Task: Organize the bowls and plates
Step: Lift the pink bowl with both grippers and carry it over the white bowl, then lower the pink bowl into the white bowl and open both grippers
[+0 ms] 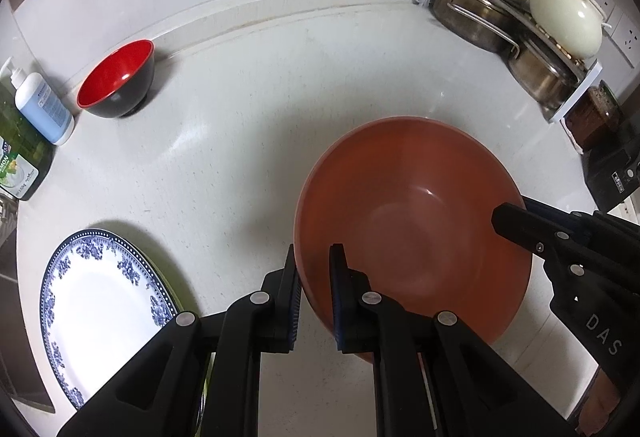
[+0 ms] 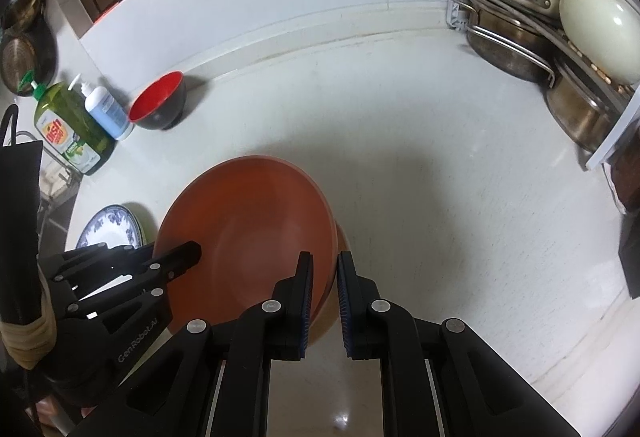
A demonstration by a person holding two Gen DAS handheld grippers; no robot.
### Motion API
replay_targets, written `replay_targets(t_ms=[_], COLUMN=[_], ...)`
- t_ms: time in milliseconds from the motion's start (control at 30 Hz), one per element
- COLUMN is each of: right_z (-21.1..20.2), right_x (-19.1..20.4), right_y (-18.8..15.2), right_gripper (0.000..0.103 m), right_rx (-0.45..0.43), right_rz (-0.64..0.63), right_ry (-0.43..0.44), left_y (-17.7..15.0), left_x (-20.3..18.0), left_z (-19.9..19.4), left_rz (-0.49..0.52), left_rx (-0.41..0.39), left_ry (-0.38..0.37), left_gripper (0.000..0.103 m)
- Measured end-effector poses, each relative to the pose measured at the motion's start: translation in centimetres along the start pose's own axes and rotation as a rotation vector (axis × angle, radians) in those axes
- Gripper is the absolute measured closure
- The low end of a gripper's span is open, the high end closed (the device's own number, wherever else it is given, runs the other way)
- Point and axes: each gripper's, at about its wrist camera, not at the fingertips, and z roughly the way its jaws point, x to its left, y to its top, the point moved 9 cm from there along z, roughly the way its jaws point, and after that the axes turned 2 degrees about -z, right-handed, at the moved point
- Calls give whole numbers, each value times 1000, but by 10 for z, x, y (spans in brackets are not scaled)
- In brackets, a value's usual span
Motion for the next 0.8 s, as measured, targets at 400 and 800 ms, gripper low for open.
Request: replay_targets(t_ms=[400, 800], right_z=[10, 6], right_x=[-6, -9], right_y=[-6, -5], right_gripper=[89, 68], right_rx=[27, 2], right_rz=[7, -38], right_ry=[14, -19], left_y=[-2, 5], left_x=[-5, 1], left_z=[5, -6], left_rz=[20, -5], left_rx=[-12, -64], left_ry=[25, 32], left_gripper=[85, 47])
